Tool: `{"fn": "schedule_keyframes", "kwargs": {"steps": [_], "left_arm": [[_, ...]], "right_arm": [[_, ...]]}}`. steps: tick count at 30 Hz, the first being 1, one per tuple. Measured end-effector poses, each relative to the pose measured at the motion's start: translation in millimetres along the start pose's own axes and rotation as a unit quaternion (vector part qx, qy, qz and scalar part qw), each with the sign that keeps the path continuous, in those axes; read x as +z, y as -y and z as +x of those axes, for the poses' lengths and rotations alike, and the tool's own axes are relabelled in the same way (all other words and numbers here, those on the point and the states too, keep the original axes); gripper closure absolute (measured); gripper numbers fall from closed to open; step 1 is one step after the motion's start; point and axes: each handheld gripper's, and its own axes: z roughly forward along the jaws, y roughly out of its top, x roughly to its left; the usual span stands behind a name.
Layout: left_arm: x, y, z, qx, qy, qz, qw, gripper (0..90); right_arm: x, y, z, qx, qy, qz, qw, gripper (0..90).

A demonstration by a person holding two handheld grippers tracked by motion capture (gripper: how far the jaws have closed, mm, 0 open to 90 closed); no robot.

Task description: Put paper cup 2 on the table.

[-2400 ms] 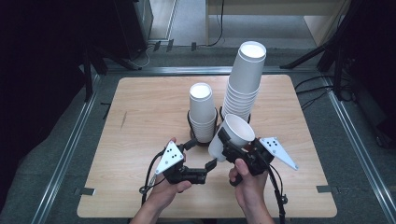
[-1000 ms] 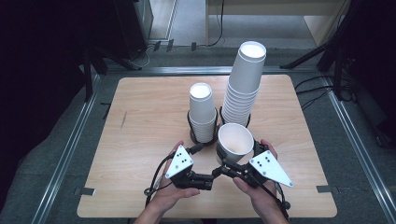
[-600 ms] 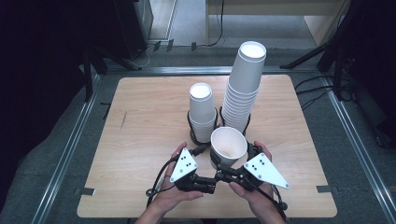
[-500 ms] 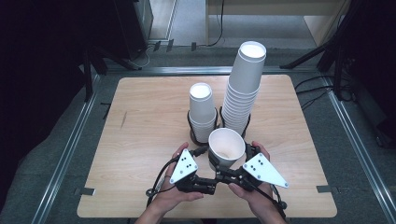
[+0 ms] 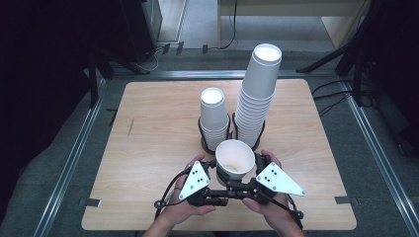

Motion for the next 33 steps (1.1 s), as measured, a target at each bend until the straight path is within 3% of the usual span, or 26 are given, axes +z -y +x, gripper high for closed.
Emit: {"fn": "schedule_keyframes", "kwargs": {"steps": [7,10,12,23,24,26,29,31,33], "left_arm": [[-0.3,0.0,-0.2,0.004,0.007,-0.005,1.0,22.6],[-0.5,-0.1,-1.3,0.007,0.009,-0.01,0.9999,22.9],[-0.4,0.7,-1.6,0.008,0.012,-0.012,0.9998,23.1],[5.6,6.4,-8.6,0.021,0.022,-0.002,0.9995,23.3],[5.9,6.8,-8.8,0.018,0.02,-0.006,0.9996,22.9],[5.8,7.0,-9.0,0.02,0.019,-0.008,0.9996,21.9],[6.1,5.8,-9.5,0.007,0.019,-0.003,0.9998,20.5],[6.7,5.9,-9.3,0.001,0.019,0.007,0.9998,10.6],[6.2,6.2,-7.6,-0.005,0.022,0.013,0.9997,8.9]], "right_arm": [[-1.2,-2.1,0.3,0.002,0.005,0.007,1.0,9.7],[-3.3,-4.5,-1.1,0.02,0.0,0.011,0.9997,8.3],[-3.9,-7.3,-2.6,0.03,0.0,0.018,0.9994,0.1],[-4.2,-11.8,-4.7,0.053,0.0,0.023,0.9984,0.2],[-5.3,-11.4,-4.6,0.049,0.004,0.023,0.9985,4.3],[-6.4,-11.4,-4.0,0.046,0.008,0.021,0.9987,6.9],[-6.8,-12.1,-4.3,0.052,0.009,0.02,0.9984,8.3],[-7.5,-12.4,-4.3,0.041,0.018,0.017,0.9989,8.9],[-8.0,-13.1,-4.7,0.037,0.019,0.015,0.999,9.0]]}}
